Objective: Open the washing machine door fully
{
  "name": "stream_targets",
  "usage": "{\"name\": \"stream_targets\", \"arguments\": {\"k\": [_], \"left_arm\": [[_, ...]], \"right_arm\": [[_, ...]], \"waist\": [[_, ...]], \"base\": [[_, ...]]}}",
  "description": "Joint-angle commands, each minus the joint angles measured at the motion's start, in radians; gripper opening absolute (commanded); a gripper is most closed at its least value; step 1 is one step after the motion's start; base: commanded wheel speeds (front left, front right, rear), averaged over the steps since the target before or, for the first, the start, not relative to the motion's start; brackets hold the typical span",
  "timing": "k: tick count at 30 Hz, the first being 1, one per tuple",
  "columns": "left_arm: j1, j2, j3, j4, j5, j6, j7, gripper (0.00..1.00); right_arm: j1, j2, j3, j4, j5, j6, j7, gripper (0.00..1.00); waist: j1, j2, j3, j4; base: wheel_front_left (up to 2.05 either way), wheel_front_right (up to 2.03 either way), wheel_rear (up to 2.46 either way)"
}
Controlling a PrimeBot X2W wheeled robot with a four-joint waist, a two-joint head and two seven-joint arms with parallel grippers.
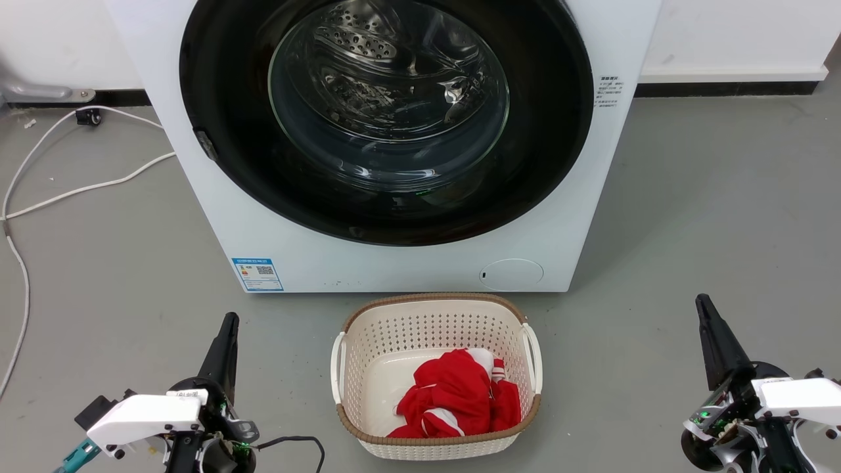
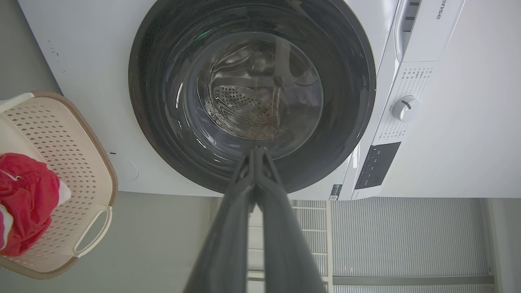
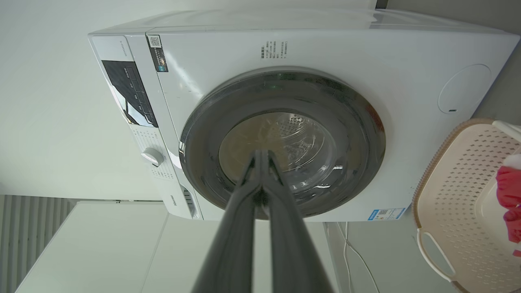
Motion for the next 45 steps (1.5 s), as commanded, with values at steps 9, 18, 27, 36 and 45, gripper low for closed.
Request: {"name": "stream_targets", "arguments": {"k": [9,18,27,36,45], "left_arm": [[-0.009,-0.002,0.004,0.001,0.006,-0.003,0.007,0.0],[-0.005,-0.004,-0.016,-0.007,0.013,0.0,-0.02,1.0],[-0.016,-0.005,-0.031,-0.043,0.062,0.0,-0.063,1.0],[-0.019,-0.006,-0.046,-0.086,0.246,-0.001,-0.097,1.0],[-0.011,-0.007,-0.052,-0.108,0.465,-0.001,-0.132,1.0]], "right_arm": [[-0.014,0.005,-0.006,0.002,-0.008,0.0,0.008,0.0],[0.006,0.006,0.002,-0.013,-0.008,0.0,-0.015,1.0],[0.022,0.007,0.015,-0.05,-0.084,0.0,-0.061,1.0],[0.036,0.009,0.009,-0.091,-0.267,0.0,-0.095,1.0],[0.053,0.011,0.027,-0.126,-0.514,0.0,-0.129,1.0]], "waist": [[0.0,0.0,0.0,0.0],[0.0,0.0,0.0,0.0],[0.0,0.0,0.001,0.002],[0.0,0.0,0.0,0.005],[0.0,0.0,-0.002,0.008]], "base": [[0.0,0.0,0.0],[0.0,0.0,0.0],[0.0,0.0,0.0],[0.0,0.0,0.0],[0.0,0.0,0.0]]}}
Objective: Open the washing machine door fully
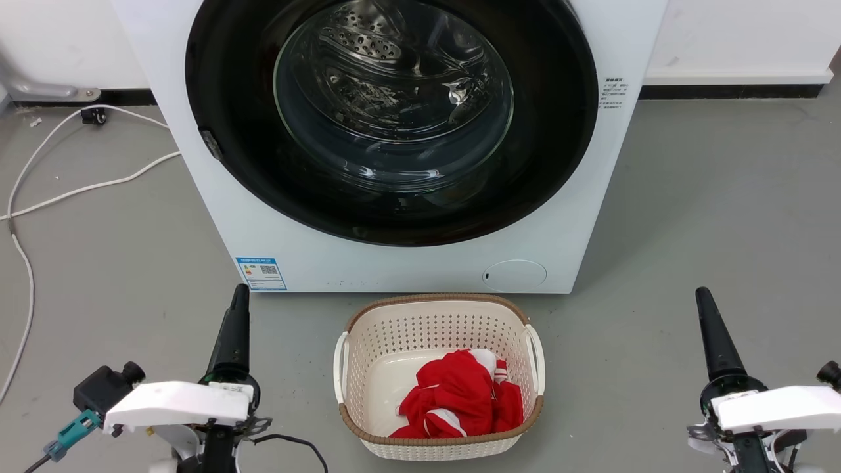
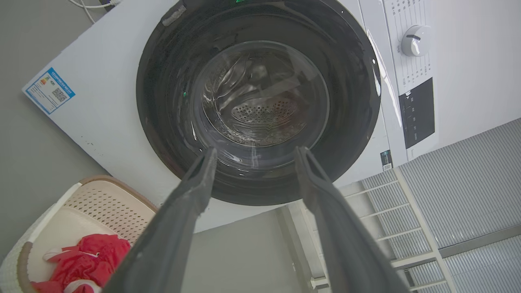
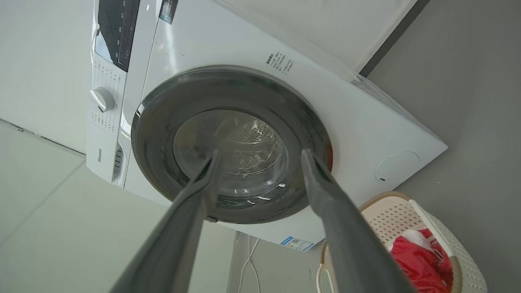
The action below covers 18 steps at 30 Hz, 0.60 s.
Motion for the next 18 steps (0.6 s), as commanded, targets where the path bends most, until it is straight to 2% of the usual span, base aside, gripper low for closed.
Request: {"name": "stream_targets", "arguments": {"k": [1,10,18], "left_arm": [[-0.022,0.005,-0.003,-0.021,0.047,-0.001,-0.009,1.0],[-0.026,0.004,-0.04,-0.023,0.269,0.014,-0.04,1.0],[-0.027,0.003,-0.063,-0.01,0.415,0.022,-0.066,1.0]], "right_arm": [[-0.008,-0.001,0.003,-0.024,-0.051,0.0,-0.009,1.0],[0.008,0.001,0.017,-0.055,-0.319,0.0,-0.04,1.0],[0.02,0.002,0.018,-0.058,-0.464,0.0,-0.066,1.0]], "waist": [[0.0,0.0,0.0,0.0],[0.0,0.0,0.0,0.003],[0.0,0.0,-0.001,0.005]], "base": [[0.0,0.0,0.0],[0.0,0.0,0.0],[0.0,0.0,0.0]]}}
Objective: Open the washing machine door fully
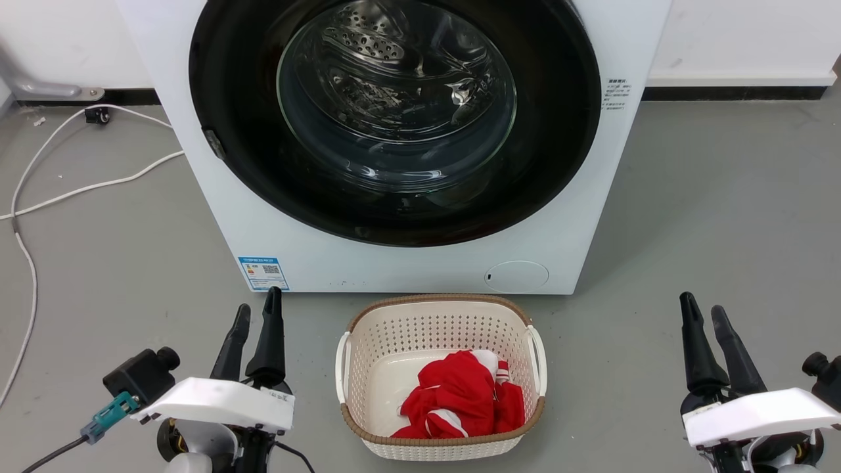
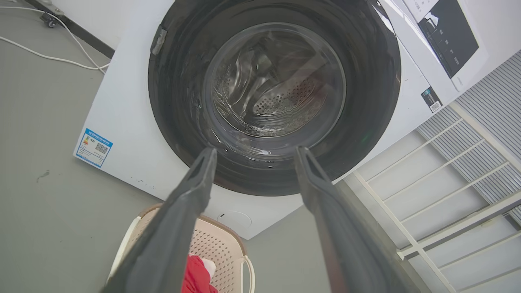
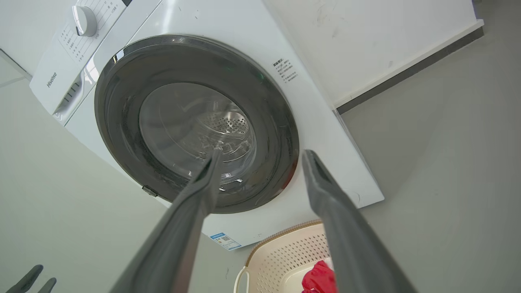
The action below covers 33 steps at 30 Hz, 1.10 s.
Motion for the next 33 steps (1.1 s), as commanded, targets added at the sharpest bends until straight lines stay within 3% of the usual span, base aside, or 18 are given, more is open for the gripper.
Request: {"name": "stream_targets", "arguments": {"k": [1,21,33], "left_arm": [[-0.027,0.003,-0.003,-0.008,0.04,0.004,-0.009,1.0],[-0.036,0.034,-0.048,0.016,0.345,0.038,-0.073,1.0],[-0.031,0.045,-0.051,0.005,0.456,0.067,-0.1,1.0]], "right_arm": [[-0.002,0.0,0.001,-0.014,-0.039,0.0,-0.013,1.0],[0.015,0.004,0.02,-0.024,-0.372,0.0,-0.033,1.0],[0.026,0.006,0.022,-0.045,-0.507,0.0,-0.038,1.0]], "waist": [[0.0,0.0,0.0,0.0],[0.0,0.0,0.001,0.005],[0.0,0.0,0.002,0.013]], "base": [[0.0,0.0,0.0],[0.0,0.0,0.0],[0.0,0.0,0.0]]}}
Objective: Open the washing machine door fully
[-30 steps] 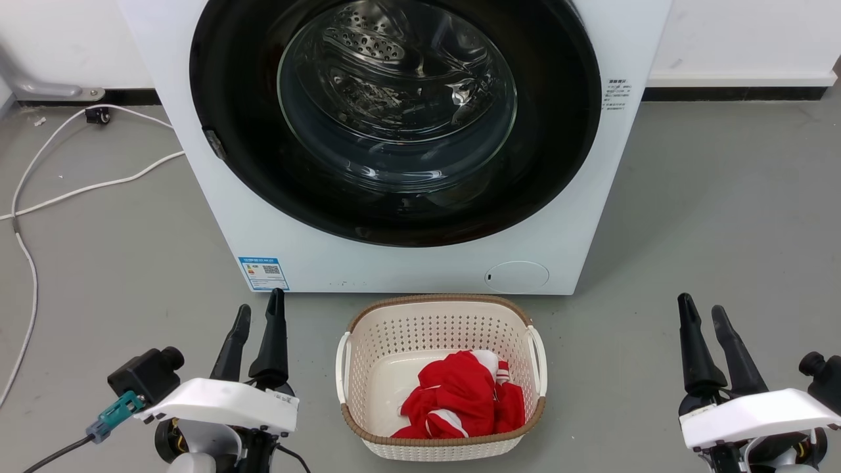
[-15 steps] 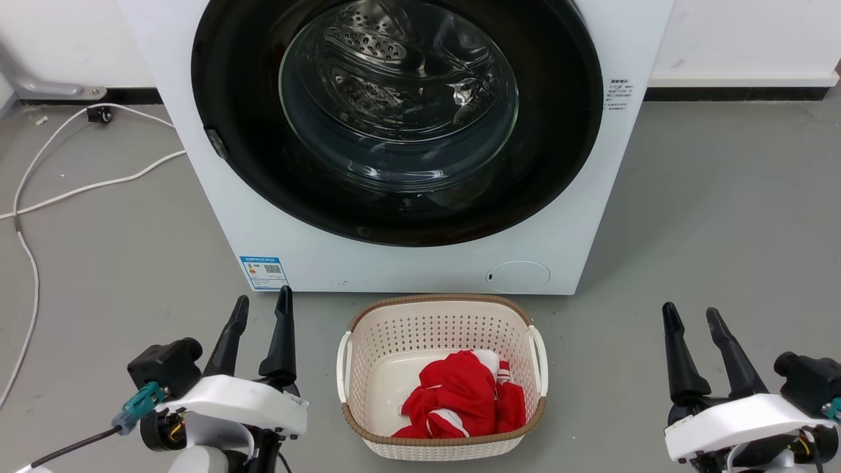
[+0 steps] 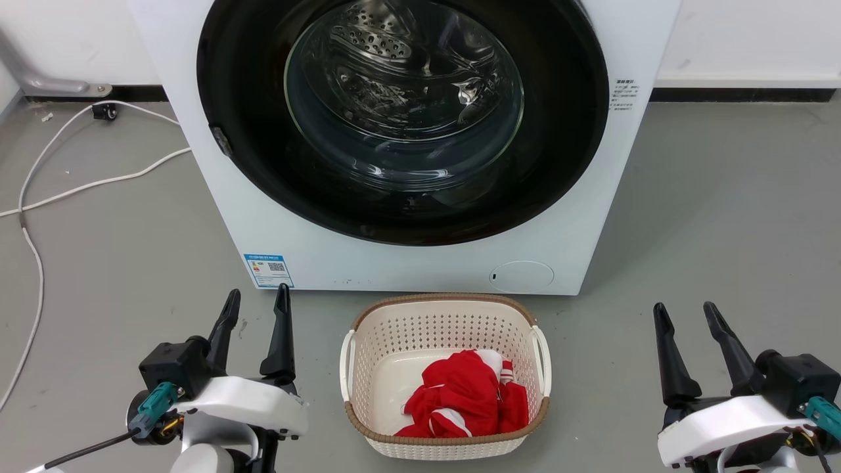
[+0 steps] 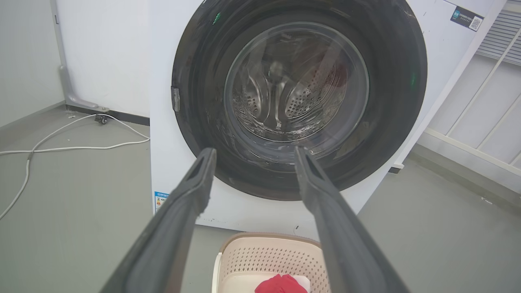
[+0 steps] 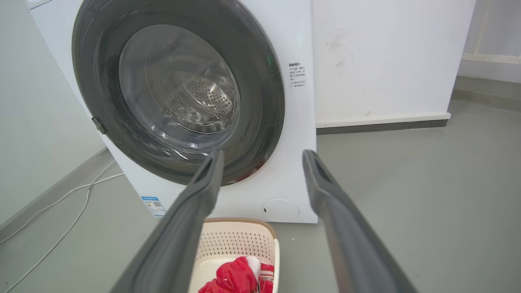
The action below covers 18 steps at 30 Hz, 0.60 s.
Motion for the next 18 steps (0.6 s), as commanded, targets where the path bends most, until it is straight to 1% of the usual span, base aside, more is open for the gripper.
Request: {"name": "stream_targets", "arguments": {"k": [1,9,18], "left_arm": [[-0.013,0.009,-0.001,-0.01,0.03,0.006,-0.011,1.0],[-0.006,0.009,-0.004,-0.006,0.092,0.01,-0.028,1.0],[-0.006,0.003,-0.004,0.004,0.149,0.009,-0.044,1.0]], "right_arm": [[0.006,0.003,-0.001,-0.013,-0.025,0.0,-0.004,1.0],[0.012,0.004,-0.002,-0.013,-0.081,0.0,0.004,1.0],[0.023,0.005,-0.006,-0.013,-0.116,0.0,0.007,1.0]], "waist": [[-0.0001,0.0,0.0,0.001],[-0.0001,0.0,0.001,0.006],[-0.0001,0.0,0.002,0.006]], "base": [[0.0,0.0,0.0],[0.0,0.0,0.0],[0.0,0.0,0.0]]}}
